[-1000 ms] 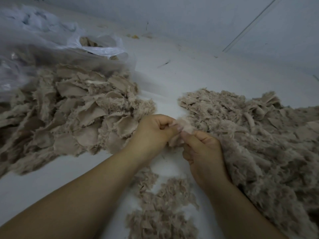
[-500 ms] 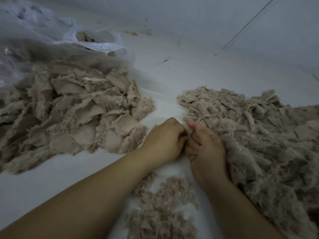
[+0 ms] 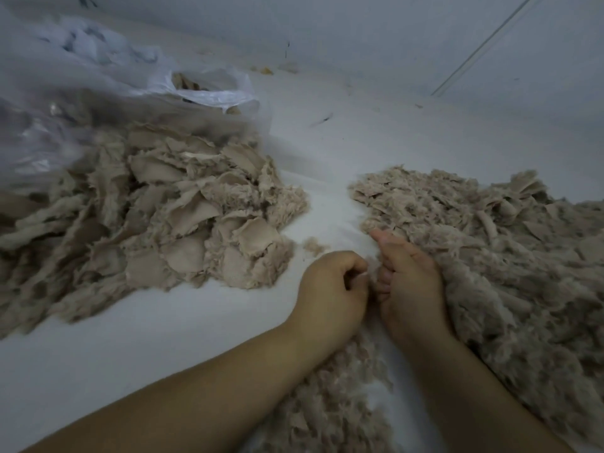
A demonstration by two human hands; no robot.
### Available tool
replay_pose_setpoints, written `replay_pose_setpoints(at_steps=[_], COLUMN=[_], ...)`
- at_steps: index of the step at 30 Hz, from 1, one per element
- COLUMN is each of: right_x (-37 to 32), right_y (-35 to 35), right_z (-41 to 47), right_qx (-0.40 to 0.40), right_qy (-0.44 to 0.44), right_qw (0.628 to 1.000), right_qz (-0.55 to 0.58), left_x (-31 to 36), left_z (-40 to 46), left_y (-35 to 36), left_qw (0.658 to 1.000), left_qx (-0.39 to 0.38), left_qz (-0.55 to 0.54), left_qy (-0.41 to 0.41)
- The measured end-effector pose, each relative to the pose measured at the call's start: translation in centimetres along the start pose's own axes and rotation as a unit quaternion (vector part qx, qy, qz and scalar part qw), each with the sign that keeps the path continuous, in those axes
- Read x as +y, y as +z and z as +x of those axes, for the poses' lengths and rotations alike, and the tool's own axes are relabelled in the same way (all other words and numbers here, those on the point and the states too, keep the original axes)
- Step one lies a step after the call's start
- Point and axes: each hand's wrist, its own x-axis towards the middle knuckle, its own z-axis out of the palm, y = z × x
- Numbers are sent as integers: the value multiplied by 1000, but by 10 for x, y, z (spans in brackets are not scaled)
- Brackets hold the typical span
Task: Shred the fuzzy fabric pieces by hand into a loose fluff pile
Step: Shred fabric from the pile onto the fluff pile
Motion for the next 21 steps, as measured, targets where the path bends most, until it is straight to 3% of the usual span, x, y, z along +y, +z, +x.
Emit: replay_pose_setpoints(at_steps=[5,8,10,14,18,21], right_x=[-1,0,1,2,2,2], right_y=[-1,-2,-2,-3,-3,-3], right_z=[-2,-1,-1,-3,-4,-2], right_qx=[21,-12,-38,-54,-48,-43], right_qy=[-12,-6,-1,-14,-14,-4], right_qw=[1000,1000,999,998,998,998], right_qz=[-19,16,28,29,36,41], left_x=[7,4,-8,-16,-7,-3], left_z=[-26,-16,9,24,-45,-68], left_y=[-7,-27,-39,-37,-18,-22], left_qw=[995,994,989,994,986,987], left_qx=[-25,48,60,6,-78,-107], left_qz=[-92,-2,61,88,57,19], left_qy=[-25,94,116,59,133,116])
